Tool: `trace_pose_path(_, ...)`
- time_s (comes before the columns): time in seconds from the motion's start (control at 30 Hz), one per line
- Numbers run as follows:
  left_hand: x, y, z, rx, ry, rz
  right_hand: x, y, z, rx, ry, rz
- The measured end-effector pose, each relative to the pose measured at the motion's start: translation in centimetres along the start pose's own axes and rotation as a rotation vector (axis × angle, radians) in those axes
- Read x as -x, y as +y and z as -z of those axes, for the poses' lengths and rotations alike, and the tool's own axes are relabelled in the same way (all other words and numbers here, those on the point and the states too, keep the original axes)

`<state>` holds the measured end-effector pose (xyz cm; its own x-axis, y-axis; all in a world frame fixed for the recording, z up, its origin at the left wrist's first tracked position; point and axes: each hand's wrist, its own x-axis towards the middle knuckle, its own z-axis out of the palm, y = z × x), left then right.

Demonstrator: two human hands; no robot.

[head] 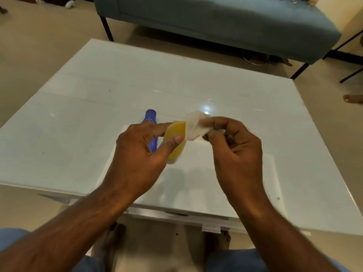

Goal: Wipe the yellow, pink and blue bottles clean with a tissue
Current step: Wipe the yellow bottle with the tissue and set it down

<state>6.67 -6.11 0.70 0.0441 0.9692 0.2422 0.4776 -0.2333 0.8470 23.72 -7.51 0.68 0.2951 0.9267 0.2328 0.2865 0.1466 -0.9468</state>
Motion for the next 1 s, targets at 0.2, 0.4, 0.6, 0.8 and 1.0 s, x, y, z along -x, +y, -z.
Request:
trace_pose_path(0.2, 0.25, -0.05, -0.34, 0.005, -0.009, 0.056, 0.32, -0.19, -0.4, -0.004, -0.015, 0.017)
trace_pose_path(0.4, 0.24, -0.26, -0.53, 0.087, -0.087, 0.094, 0.45, -0.27, -0.44, -0.016, -0.072, 0.0)
trace_pose_path(0.6, -0.13, 0.04, 0.05, 0.328, 0.003, 0.128, 0.55, -0.04, -0.05, 0.126, -0.113, 0.039)
trace_pose_path(0.8, -0.21, 0.31, 0.18, 0.277, -0.097, 0.068, 0.83, -0.56, -0.27, 0.061, -0.059, 0.183)
trace_pose_path(1.0, -0.51, -0.19, 0.45, 0.435, 0.047, 0.17, 0.65, -0.15, -0.04, 0.132, -0.166, 0.127)
